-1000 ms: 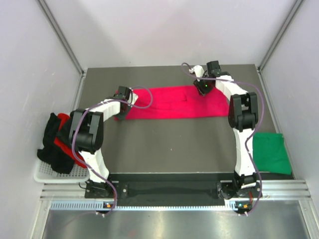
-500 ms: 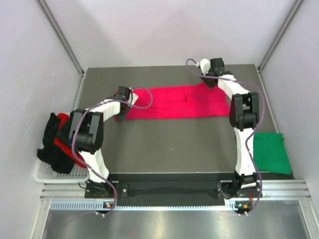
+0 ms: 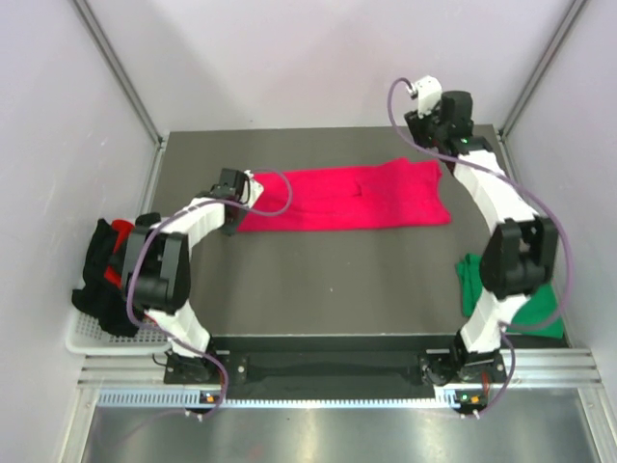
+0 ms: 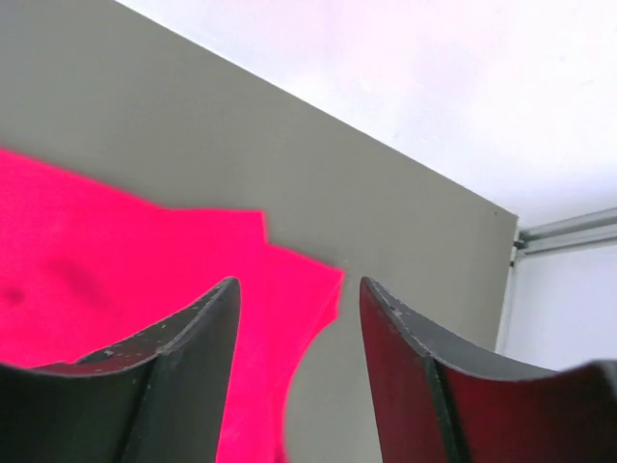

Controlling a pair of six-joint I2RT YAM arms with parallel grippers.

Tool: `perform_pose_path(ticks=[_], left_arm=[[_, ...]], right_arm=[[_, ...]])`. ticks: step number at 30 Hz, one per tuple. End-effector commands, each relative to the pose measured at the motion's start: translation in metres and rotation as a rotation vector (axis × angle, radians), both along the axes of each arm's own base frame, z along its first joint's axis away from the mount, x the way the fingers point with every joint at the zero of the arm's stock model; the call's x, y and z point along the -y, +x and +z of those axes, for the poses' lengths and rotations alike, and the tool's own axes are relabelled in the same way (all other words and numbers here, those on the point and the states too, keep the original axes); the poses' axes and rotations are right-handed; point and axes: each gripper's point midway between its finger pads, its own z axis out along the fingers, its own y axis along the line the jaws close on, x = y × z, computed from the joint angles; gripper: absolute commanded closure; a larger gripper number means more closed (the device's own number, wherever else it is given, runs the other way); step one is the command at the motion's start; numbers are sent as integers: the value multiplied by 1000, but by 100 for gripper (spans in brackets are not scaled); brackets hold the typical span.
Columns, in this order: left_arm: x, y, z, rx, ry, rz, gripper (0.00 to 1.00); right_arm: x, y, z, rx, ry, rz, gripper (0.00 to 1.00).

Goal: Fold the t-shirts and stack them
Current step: Fold the tshirt

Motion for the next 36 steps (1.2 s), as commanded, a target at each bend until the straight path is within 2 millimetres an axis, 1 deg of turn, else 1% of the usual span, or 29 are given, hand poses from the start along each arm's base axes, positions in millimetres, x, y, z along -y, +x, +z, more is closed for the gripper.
perform_pose_path(ticks=[1,2,3,4,5,6,7,8,9,10,12,13,14,15,20,25,27,32,36], left_arm=[[7,10,60,129,-27,-126,69],[9,10,65,131,-23,-159,68],[10,6,68,109,-12,-221,67],[10,2,68,81,0,-251,67],[9,2,69,68,16,-274,67],[8,2,63,35,42,-314,68],[6,-2,58,0,54,-326,69],[4,-3,53,-19,67,-339,70],[3,-3,45,-43,86,-362,70],[-1,0,42,-43,112,-356,70],[-4,9,33,-37,140,-367,71],[-4,11,31,-38,148,-371,71],[-3,16,31,-29,147,-373,70],[-1,18,26,-40,139,-373,70],[4,30,19,-40,117,-367,69],[10,25,6,-87,102,-383,68],[10,23,0,-98,105,-388,69],[6,27,-15,-118,134,-380,68],[1,34,-21,-122,170,-378,68]], right_arm=[[-20,-48,21,-34,120,85,46],[-21,-62,7,-94,121,93,46],[-23,-72,5,-115,141,103,45],[-23,-83,15,-106,153,109,45],[-24,-96,2,-146,159,117,45],[-29,-106,2,-147,174,147,44],[-29,-117,14,-117,176,161,43],[-28,-126,2,-134,175,165,43],[-27,-131,2,-129,170,166,41],[-24,-138,0,-131,160,164,41],[-22,-143,-5,-149,149,163,42],[-21,-147,-10,-166,149,161,41],[-21,-148,-10,-165,149,161,42],[-22,-150,-12,-170,151,164,41],[-23,-155,-17,-174,153,171,41],[-22,-155,-24,-190,153,170,41],[-23,-155,-23,-187,153,172,41],[-22,-155,-29,-201,154,170,41],[-21,-157,-30,-202,153,169,41]])
